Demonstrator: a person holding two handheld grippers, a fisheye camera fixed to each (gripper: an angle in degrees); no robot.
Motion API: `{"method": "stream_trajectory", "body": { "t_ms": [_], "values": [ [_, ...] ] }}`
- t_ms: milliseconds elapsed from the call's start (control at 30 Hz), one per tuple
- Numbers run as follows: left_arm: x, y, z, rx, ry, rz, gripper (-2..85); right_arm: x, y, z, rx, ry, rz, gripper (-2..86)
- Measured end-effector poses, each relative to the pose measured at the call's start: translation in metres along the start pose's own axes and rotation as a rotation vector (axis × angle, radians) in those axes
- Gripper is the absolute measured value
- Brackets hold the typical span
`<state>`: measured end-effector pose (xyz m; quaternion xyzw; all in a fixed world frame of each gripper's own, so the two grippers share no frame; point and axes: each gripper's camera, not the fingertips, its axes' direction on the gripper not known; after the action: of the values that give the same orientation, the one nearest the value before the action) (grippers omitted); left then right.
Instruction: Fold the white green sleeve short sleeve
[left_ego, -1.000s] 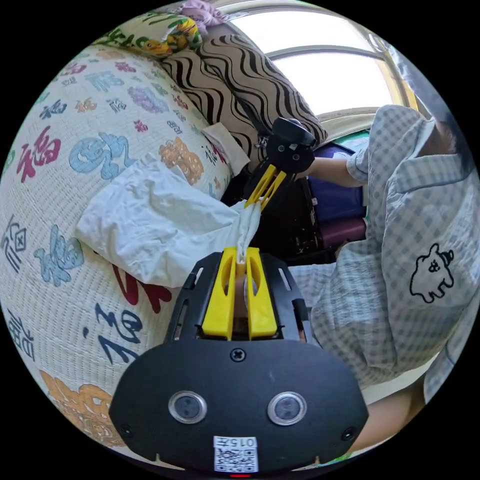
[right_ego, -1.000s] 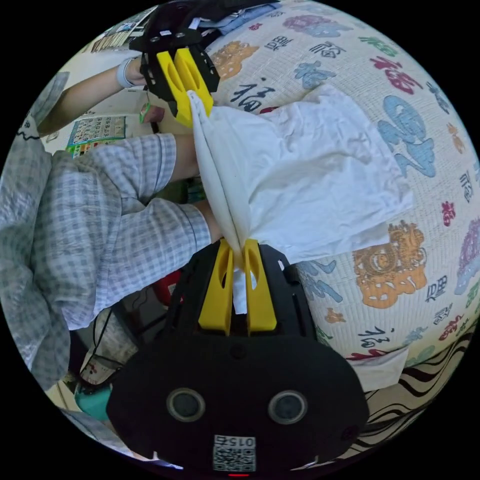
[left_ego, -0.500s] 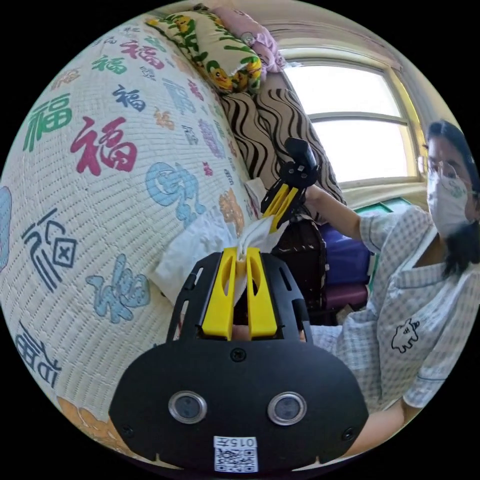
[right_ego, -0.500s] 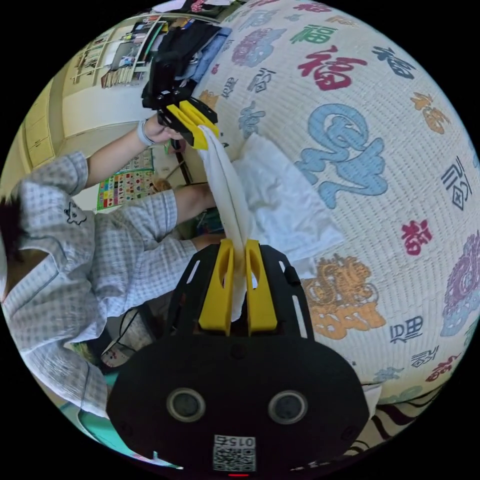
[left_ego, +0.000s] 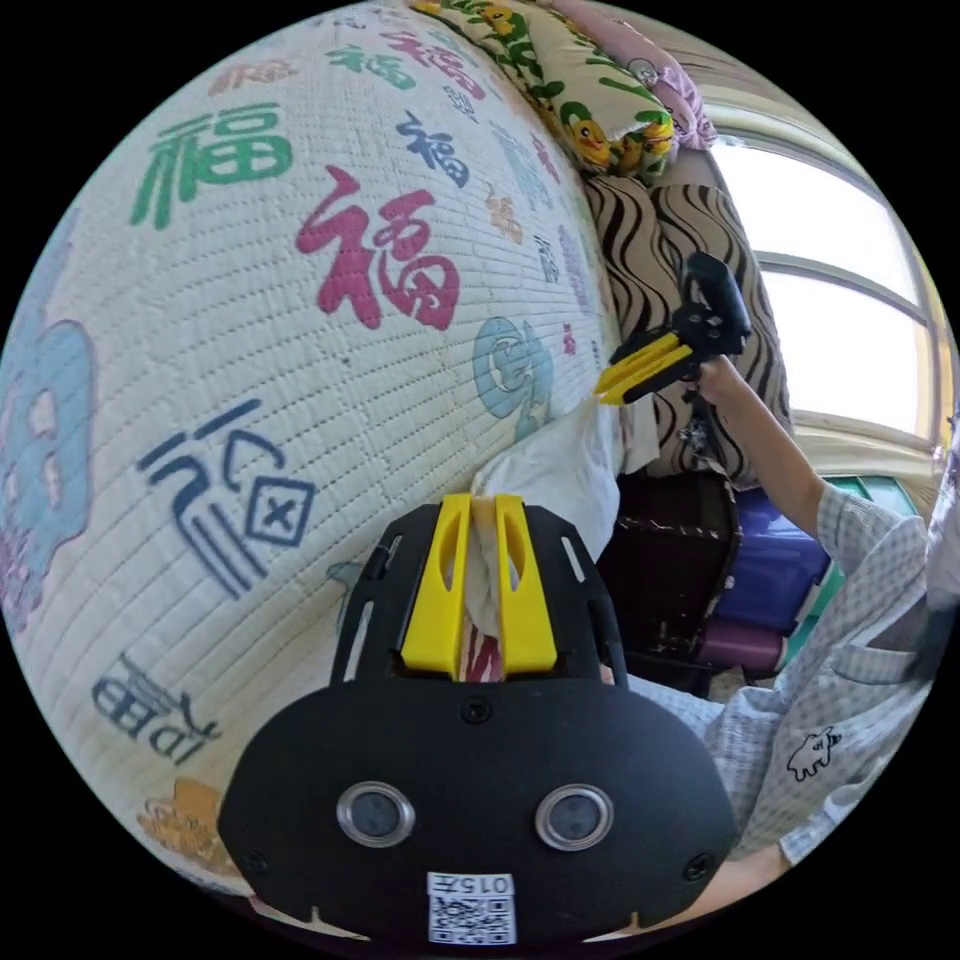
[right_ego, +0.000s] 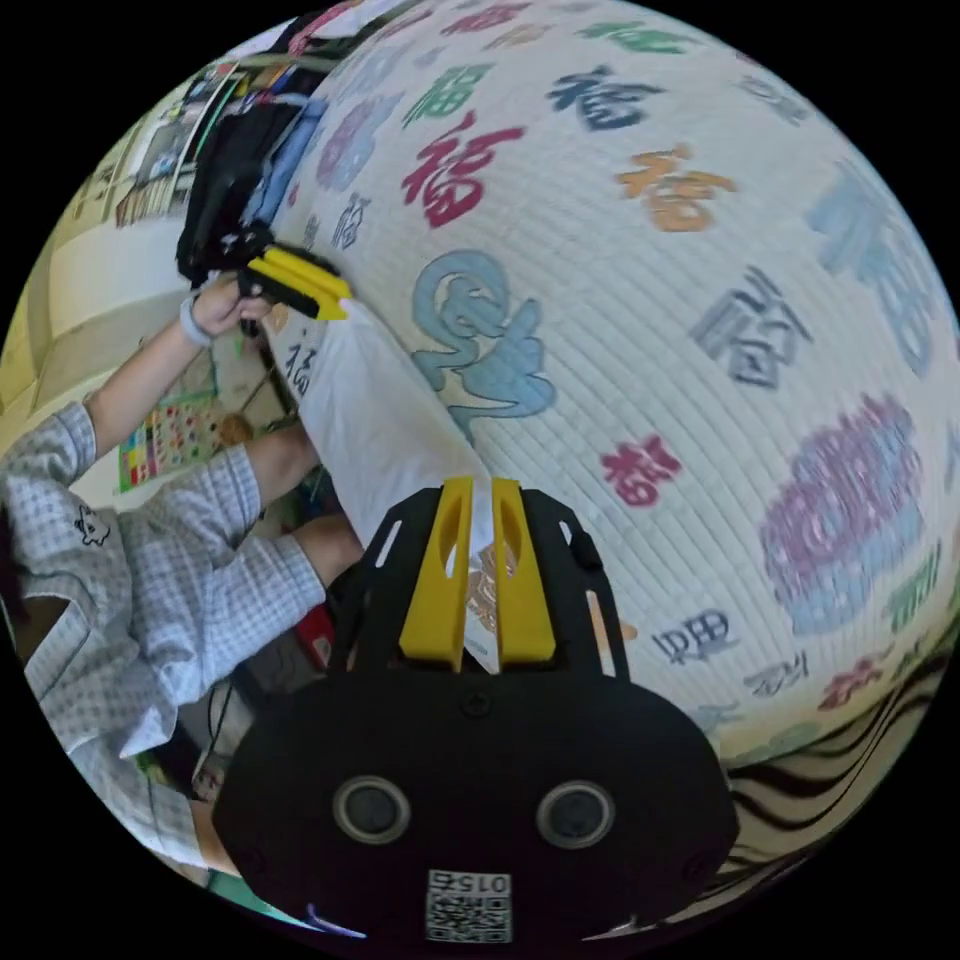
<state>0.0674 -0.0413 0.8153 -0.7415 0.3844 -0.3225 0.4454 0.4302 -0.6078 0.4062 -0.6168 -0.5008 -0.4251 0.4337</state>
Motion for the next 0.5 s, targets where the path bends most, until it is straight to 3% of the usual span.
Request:
{"method": "stream_trajectory", "body": {
  "t_ms": [133,267,333,433,500],
  "values": [
    [0.056,-0.002,-0.010,0.097,-0.067,0.142,4.6,-0.022,0.068,-0.017,0.244,0.011,0.034,3.8],
    [0.093,-0.021,0.043,-0.078,-0.189,0.255,5.2,-0.032,0.086,0.032,0.240,0.009,0.102,0.3],
    [0.082,-0.026,0.067,-0.107,-0.318,0.203,3.4,-0.019,0.095,0.060,0.164,0.066,0.189,-0.2],
    [0.060,-0.027,0.065,-0.108,-0.209,0.092,2.0,0.002,0.130,0.080,0.201,-0.026,0.302,-0.3],
    [0.057,-0.025,0.059,-0.100,-0.244,0.050,2.6,0.009,0.155,0.080,0.198,-0.015,0.364,0.0]
  ]
}}
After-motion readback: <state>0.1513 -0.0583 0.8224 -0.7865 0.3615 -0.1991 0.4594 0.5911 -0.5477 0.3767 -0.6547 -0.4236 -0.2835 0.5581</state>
